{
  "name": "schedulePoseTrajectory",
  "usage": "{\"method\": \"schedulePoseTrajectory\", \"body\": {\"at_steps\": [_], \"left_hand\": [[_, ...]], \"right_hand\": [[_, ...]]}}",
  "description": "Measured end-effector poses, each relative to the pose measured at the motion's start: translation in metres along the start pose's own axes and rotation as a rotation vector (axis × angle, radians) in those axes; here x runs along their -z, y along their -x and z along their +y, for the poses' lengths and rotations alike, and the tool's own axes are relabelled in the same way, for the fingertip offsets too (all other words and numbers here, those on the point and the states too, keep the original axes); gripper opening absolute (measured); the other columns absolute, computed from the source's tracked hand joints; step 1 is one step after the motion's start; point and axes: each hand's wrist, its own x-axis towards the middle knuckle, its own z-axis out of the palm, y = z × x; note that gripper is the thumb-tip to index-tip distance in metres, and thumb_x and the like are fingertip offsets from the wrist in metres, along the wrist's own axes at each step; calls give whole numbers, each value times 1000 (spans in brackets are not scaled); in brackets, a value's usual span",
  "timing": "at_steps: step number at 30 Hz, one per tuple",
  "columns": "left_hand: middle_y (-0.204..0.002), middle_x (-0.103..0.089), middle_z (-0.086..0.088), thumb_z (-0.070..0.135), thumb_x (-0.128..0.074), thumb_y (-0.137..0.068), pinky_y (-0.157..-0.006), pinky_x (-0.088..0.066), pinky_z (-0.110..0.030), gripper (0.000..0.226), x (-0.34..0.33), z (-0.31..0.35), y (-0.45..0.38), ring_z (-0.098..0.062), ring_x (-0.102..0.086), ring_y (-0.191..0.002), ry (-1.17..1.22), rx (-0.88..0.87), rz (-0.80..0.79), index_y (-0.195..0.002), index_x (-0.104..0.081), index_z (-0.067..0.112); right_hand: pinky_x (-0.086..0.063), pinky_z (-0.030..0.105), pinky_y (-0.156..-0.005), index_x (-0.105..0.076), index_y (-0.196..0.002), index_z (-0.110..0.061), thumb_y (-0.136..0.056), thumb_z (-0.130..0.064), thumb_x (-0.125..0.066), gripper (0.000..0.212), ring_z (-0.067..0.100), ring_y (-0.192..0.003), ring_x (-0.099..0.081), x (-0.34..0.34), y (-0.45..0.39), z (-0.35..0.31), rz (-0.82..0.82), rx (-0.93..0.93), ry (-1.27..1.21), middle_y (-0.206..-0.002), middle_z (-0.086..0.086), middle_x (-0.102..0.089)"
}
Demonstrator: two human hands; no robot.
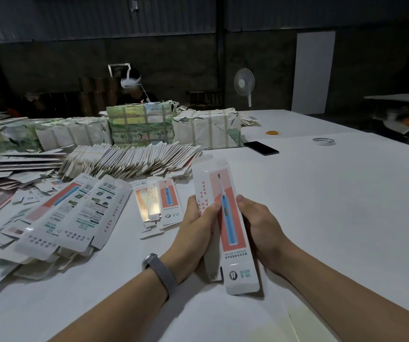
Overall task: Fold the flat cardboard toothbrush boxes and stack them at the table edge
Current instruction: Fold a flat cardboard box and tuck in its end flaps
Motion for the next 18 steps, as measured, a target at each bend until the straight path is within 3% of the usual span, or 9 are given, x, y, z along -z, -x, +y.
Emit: {"method": "schedulePoseTrajectory", "body": {"at_steps": [8,18], "left_hand": [[-92,-76,-2,39,-59,-99,-64,-60,-28,27,-3,1,-1,-23,-77,-83,-22,-7,9,-115,-46,21],[-102,-72,-7,41,-59,-99,-64,-60,-27,27,-7,-1,-2,-21,-77,-83,-32,-13,13,-115,-44,25]], "right_hand": [[-57,20,-62,-63,-111,-35,-86,-55,-41,39,18,-80,-76,-1,2,-2,-19,26,11,-89,-6,-77],[-59,23,-75,-60,-117,-35,-87,-58,-39,43,15,-96,-73,-6,2,-1,-13,44,29,-102,-11,-74]]}}
